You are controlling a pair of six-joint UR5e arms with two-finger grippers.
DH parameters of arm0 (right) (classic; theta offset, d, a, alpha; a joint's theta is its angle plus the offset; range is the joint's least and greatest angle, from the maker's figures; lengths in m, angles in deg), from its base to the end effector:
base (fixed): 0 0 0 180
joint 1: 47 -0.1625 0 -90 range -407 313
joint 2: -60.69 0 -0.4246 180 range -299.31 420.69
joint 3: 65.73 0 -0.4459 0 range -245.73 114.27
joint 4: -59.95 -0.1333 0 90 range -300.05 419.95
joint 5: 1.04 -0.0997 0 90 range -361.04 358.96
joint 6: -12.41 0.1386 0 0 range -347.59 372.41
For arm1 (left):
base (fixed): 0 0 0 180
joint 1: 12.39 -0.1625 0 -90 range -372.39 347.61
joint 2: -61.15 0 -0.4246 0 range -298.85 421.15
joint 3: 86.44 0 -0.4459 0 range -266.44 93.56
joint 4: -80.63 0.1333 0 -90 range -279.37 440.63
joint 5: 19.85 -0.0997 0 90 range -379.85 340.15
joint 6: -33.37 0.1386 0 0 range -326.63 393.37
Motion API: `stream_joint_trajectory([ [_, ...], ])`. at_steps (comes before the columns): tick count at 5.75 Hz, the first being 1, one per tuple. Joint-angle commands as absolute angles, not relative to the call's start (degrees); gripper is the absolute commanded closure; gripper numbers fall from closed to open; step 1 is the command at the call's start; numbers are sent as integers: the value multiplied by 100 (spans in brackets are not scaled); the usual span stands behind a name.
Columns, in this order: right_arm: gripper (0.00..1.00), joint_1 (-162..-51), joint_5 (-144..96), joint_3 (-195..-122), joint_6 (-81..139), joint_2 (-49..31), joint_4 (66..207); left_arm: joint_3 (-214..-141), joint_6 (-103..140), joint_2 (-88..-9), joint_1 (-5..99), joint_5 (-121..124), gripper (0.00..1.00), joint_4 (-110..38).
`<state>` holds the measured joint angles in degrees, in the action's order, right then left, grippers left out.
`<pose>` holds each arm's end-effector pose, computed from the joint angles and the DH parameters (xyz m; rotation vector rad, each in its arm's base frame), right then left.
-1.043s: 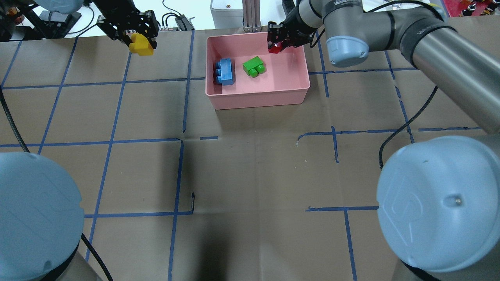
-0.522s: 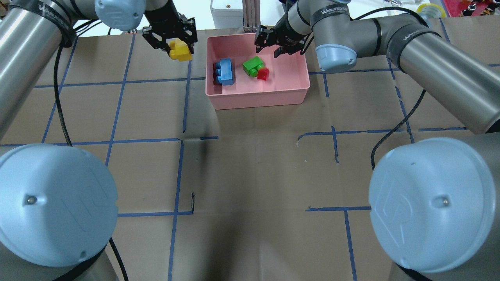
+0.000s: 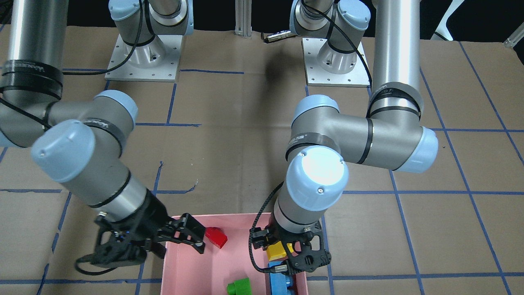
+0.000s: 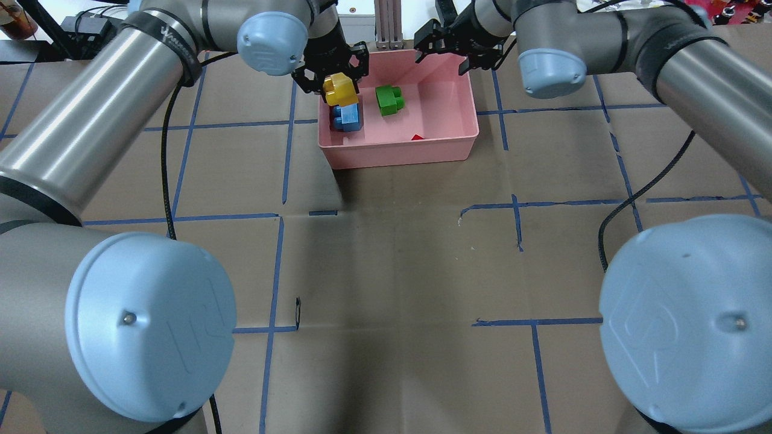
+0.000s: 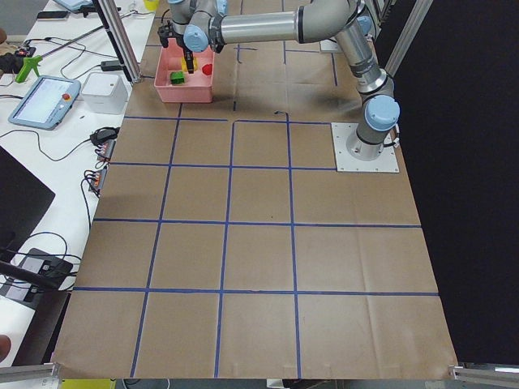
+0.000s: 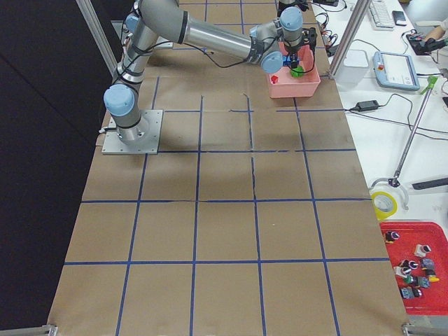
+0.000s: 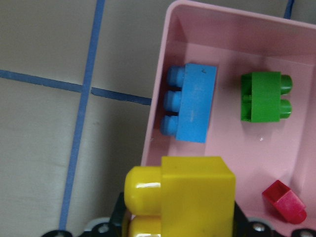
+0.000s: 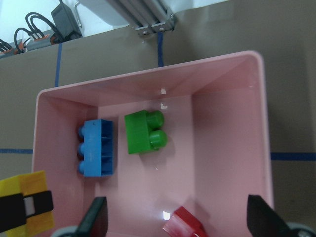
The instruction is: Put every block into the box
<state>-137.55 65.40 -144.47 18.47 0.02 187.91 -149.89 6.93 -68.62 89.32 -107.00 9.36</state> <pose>0.1961 -0.7670 0.3088 0.0309 2.6819 -0.4369 -0.3033 -0.7728 0.2587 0.3888 -3.0363 0.1143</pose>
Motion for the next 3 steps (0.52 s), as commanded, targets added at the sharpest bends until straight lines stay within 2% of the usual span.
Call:
stream_joint_trajectory([
  [1, 0, -13114, 7272, -14457, 170, -660, 17203, -14946, 253, -7234, 9159, -10730, 50, 1477],
  [2, 0, -13102, 8576, -14466, -545, -855, 16810, -14945, 234, -7287, 9142, -10712, 1, 1749],
  [3, 0, -13128, 8893, -14649, -552, -1396, 16536, -14945, 373, -7114, 9107, -10712, 0, 1691],
])
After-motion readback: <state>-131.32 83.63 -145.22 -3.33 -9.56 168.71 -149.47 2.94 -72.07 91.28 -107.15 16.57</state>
